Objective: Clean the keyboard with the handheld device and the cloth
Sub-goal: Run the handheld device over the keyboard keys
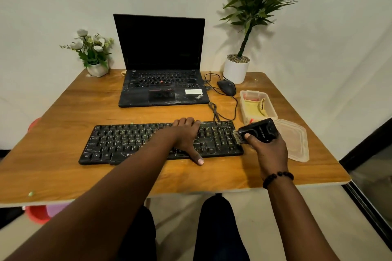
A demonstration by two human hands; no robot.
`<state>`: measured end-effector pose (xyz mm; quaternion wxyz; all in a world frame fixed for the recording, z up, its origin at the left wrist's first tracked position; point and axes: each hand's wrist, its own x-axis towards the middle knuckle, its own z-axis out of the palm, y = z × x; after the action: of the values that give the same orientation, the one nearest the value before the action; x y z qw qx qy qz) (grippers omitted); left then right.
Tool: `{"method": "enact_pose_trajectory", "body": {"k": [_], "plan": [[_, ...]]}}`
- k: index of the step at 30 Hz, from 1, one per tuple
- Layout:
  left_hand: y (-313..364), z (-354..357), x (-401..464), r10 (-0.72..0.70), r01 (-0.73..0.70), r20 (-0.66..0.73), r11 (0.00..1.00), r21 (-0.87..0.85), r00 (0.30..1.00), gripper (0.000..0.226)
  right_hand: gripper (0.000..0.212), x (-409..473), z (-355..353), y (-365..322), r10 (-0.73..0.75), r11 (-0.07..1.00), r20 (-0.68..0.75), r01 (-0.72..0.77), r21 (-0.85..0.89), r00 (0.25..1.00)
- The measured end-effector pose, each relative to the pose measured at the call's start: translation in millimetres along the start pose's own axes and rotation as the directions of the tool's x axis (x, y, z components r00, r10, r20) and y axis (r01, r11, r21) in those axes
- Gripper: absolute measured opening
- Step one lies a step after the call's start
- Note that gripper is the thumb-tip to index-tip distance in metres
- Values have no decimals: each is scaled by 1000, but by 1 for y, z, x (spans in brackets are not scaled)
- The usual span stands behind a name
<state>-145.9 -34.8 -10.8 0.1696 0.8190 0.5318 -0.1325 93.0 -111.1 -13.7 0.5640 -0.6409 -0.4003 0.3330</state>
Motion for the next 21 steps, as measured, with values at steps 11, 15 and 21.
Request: {"method": "enact_pose_trajectory", "body": {"k": [11, 15, 21], "plan": [[-1, -7, -1, -26, 19, 74, 995, 96, 997, 149, 49, 8, -24, 6, -37, 991, 205, 62, -121, 978], [1, -6, -7, -37, 25, 97, 992, 122, 995, 152, 48, 15, -27, -6, -78, 985, 209, 108, -137, 975], [2, -2, -16, -28, 17, 111, 995, 102, 993, 151, 47, 24, -19, -14, -108, 990, 282, 130, -60, 953]]}}
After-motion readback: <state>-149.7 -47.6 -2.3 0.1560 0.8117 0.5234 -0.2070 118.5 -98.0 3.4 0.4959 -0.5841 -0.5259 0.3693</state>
